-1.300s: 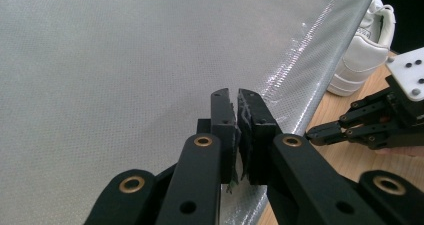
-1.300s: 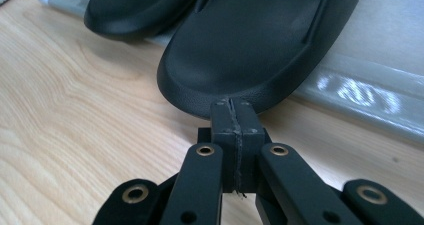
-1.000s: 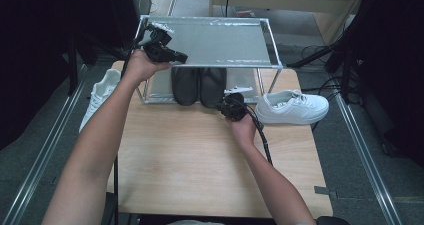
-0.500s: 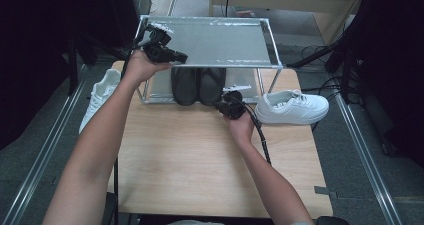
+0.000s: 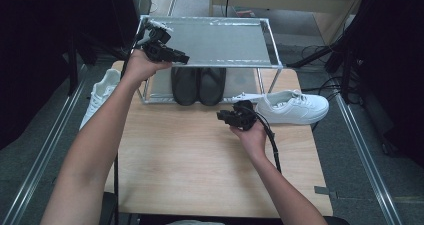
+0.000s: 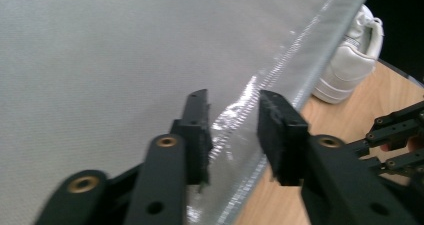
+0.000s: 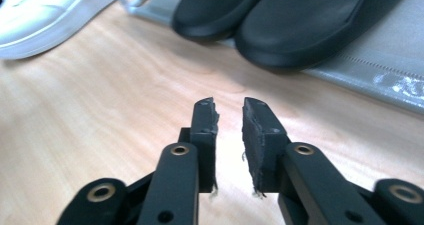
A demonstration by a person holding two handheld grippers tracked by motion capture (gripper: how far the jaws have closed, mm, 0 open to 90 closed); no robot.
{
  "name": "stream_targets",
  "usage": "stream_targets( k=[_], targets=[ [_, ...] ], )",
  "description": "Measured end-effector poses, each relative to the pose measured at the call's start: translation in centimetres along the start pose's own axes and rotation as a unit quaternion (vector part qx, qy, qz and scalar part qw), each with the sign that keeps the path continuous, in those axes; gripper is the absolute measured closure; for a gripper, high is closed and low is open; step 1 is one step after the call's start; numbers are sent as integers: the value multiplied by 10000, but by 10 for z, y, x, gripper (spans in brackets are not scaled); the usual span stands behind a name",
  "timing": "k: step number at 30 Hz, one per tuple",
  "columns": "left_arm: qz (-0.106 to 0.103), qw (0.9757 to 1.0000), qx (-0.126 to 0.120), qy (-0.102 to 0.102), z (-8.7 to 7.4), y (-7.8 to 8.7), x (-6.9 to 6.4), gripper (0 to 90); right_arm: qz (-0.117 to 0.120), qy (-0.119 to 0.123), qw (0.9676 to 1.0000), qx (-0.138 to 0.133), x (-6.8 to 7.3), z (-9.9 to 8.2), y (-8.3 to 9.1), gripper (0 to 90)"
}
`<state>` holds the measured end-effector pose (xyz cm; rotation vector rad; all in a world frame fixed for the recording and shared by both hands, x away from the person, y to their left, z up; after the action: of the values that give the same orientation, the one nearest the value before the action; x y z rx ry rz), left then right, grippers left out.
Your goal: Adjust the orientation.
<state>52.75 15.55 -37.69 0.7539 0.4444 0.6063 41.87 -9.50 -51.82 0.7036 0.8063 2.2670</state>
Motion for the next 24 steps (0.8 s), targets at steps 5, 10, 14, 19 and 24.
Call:
stream_targets(
  k=[5,10,14,19,24],
  targets=[
    [-109,9999,5,4,0,14,-12,539,281,122,9995,-67,10,-10,18,661],
    [-137,9999,34,97,-7,26,-23,476,333,431,9982,-254,13,-24,33,574],
    [-126,9999,2,7,-14,35,-33,462,335,444,9982,-207,12,-35,41,533],
    [-197,9998,-37,18,-23,44,-41,435,388,349,9984,-196,9,-48,49,500],
    [-67,10000,-36,38,-40,49,-43,425,398,336,9983,-270,9,-50,59,488]
  ],
)
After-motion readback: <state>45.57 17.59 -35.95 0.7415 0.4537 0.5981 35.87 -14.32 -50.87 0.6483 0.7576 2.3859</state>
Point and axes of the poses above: each handheld gripper's, and its own axes: y roughly backward along the jaws, z roughly out of its top, x roughly to its left, the point moved 4 cm from there along -y, roughly forward along the jaws, and after that the axes turned 8 degrees about x, right-handed, at the moved point
